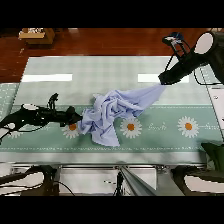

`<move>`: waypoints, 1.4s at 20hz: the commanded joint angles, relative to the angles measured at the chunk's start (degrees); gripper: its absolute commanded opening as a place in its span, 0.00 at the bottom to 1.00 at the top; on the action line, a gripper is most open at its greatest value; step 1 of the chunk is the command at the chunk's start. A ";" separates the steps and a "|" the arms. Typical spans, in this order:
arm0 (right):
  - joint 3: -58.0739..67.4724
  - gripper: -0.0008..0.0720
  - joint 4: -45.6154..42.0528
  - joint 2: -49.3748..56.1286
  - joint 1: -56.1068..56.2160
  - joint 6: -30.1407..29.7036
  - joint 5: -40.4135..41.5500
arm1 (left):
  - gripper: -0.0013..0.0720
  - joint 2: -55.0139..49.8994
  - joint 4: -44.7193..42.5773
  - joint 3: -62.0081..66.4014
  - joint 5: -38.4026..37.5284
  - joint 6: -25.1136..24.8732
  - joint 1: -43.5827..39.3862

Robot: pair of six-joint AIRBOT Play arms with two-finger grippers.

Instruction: Fold the shirts.

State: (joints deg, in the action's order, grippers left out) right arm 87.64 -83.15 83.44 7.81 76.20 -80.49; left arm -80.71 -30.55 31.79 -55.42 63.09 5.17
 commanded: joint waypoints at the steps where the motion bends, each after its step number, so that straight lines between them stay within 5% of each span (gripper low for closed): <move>1: 0.02 0.05 -0.61 -0.35 0.02 0.02 -0.50 | 0.05 -0.04 0.59 2.12 -3.50 -1.36 0.74; 8: 4.00 0.05 -2.93 -12.76 0.02 0.92 1.81 | 0.05 25.24 0.59 25.57 -15.45 -1.31 17.29; 15: 16.61 0.05 -7.15 -32.33 0.02 4.85 20.15 | 0.05 37.44 0.57 68.37 -7.96 4.72 27.93; 21: 20.46 0.05 -11.82 -41.46 0.02 8.22 13.75 | 0.05 38.10 -7.26 88.26 -16.13 13.16 27.91; 28: 20.48 0.05 -11.32 -50.71 0.02 13.55 4.98 | 0.05 46.99 -18.27 89.61 -30.60 18.62 27.87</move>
State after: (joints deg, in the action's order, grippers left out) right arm 107.94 -94.35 36.05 7.81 87.72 -71.75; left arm -36.75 -43.68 120.31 -79.44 78.85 32.99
